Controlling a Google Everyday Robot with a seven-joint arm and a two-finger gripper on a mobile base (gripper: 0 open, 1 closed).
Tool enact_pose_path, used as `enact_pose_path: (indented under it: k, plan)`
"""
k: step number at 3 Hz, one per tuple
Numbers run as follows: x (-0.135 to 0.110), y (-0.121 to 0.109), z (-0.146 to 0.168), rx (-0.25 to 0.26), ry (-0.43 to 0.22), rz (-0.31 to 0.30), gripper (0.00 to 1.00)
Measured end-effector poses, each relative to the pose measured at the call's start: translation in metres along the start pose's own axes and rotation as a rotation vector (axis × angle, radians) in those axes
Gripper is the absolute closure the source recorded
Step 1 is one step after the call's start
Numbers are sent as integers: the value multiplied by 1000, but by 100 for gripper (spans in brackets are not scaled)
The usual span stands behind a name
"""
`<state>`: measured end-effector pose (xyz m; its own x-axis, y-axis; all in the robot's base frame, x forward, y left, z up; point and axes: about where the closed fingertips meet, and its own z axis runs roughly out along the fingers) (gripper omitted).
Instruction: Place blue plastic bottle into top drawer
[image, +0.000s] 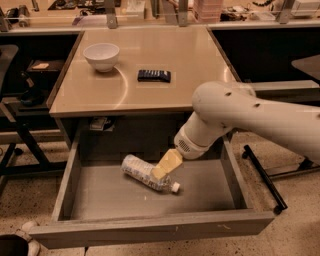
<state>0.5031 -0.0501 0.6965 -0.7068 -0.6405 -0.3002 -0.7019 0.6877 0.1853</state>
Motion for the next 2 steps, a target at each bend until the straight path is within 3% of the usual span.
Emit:
enact_pose_path:
  k: [1,2]
  plan:
    - [-4,8,-25,30,-18,-17,0]
    - [-4,8,-24,29,-17,-16,0]
